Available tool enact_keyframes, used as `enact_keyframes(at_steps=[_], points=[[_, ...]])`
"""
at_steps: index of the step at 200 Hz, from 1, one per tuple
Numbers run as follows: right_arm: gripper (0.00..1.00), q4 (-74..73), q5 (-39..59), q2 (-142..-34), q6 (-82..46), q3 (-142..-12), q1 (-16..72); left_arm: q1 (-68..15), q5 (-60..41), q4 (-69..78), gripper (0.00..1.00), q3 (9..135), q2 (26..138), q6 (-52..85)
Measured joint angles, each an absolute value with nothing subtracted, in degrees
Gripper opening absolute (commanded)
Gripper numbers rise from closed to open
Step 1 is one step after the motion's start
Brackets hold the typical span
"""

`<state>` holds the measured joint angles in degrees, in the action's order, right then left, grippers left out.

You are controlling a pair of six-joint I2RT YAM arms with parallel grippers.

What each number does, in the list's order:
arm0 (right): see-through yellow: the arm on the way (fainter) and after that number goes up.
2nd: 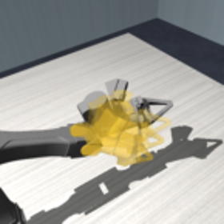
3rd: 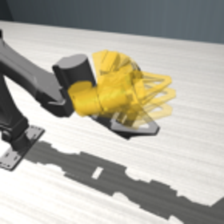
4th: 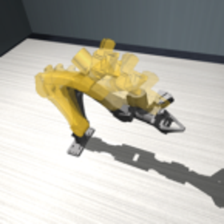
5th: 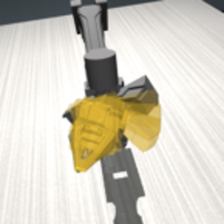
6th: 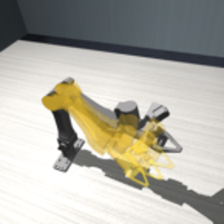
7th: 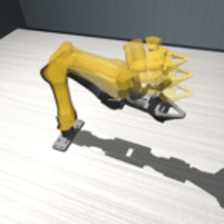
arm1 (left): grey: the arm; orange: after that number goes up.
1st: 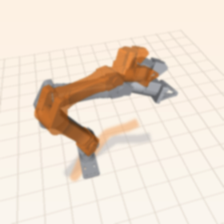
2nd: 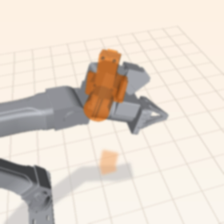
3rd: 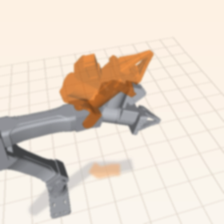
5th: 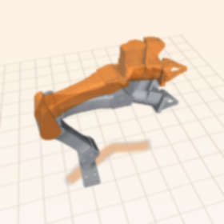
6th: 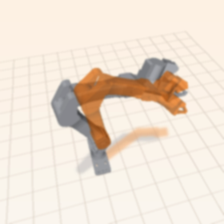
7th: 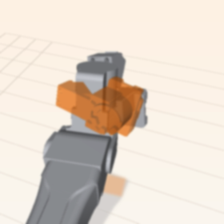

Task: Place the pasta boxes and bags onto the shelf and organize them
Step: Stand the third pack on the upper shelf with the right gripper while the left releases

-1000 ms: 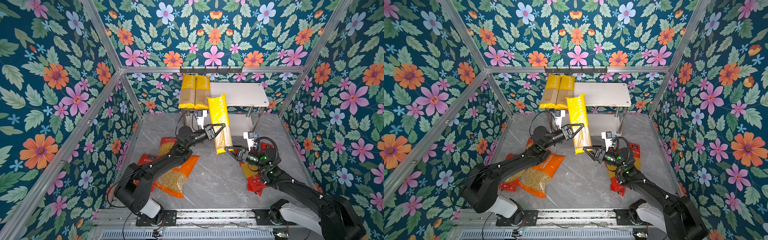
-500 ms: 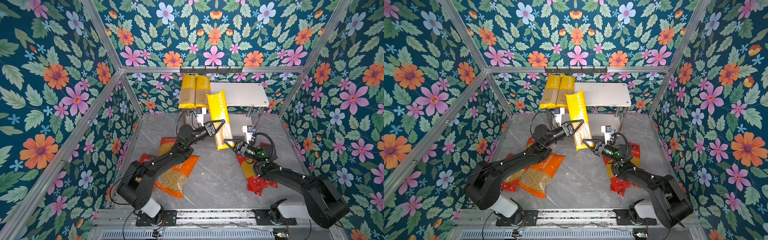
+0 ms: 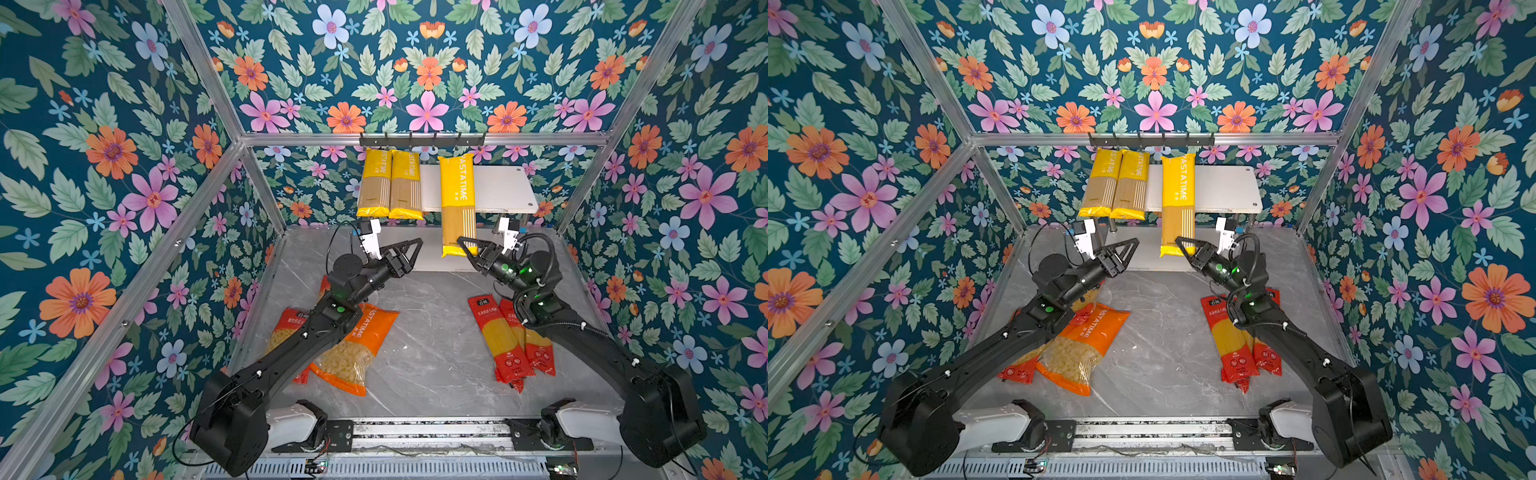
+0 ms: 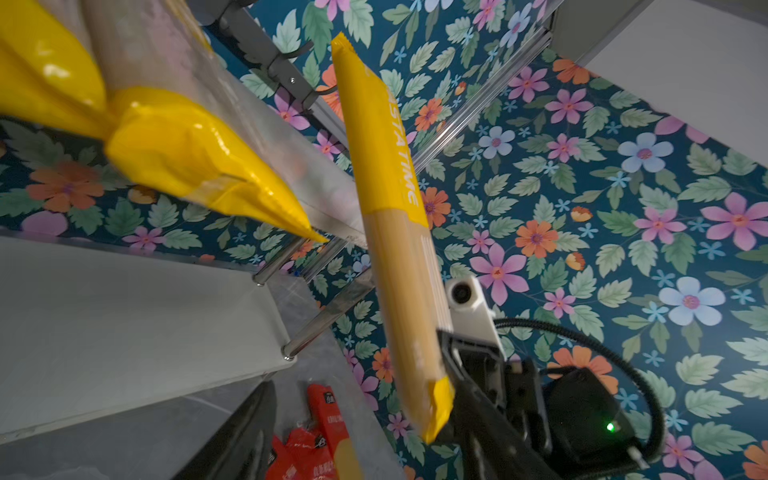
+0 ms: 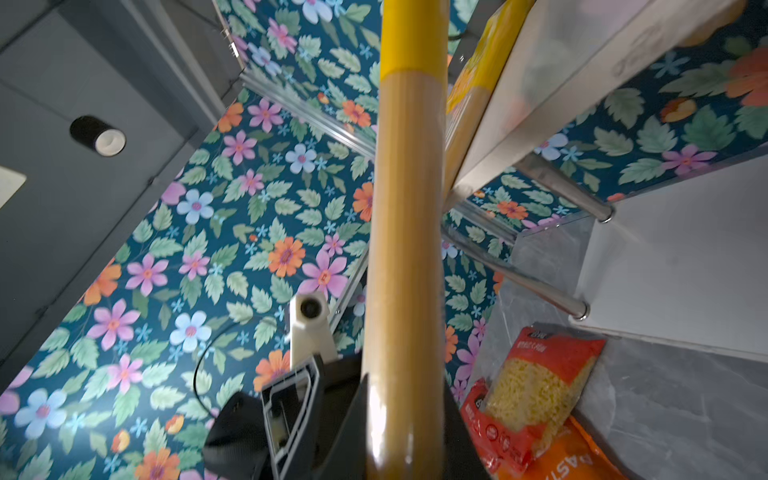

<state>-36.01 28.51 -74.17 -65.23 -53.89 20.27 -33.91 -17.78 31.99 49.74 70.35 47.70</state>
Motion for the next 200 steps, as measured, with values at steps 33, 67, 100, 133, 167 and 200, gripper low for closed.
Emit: enact_keyframes(at_steps=[33, 67, 100, 133, 167, 200], points=[[0.0, -23.6, 27.2, -79.7, -68.6, -65.5, 17.8, -33.9, -14.8, 29.5, 0.69, 43.6, 67.5, 47.7], [0.0, -15.9, 28.6, -86.4, -72.8, -74.9, 17.8, -33.9, -13.2, 29.0, 0.69, 40.5, 66.0, 48.1], [0.0, -14.4, 30.5, -92.3, -76.2, -81.7, 18.6, -34.3, -12.4, 28.4, 0.69, 39.5, 64.9, 48.2], [0.0, -13.5, 32.0, -97.4, -78.1, -87.6, 19.9, -34.6, -11.7, 28.2, 0.69, 38.5, 63.9, 48.1], [0.0, -12.1, 32.6, -100.8, -78.9, -92.0, 20.8, -34.9, -11.7, 27.8, 0.69, 38.3, 63.9, 48.1], [0.0, -11.2, 32.6, -101.7, -78.8, -93.3, 20.8, -35.0, -11.6, 27.6, 0.69, 38.3, 63.7, 48.1]])
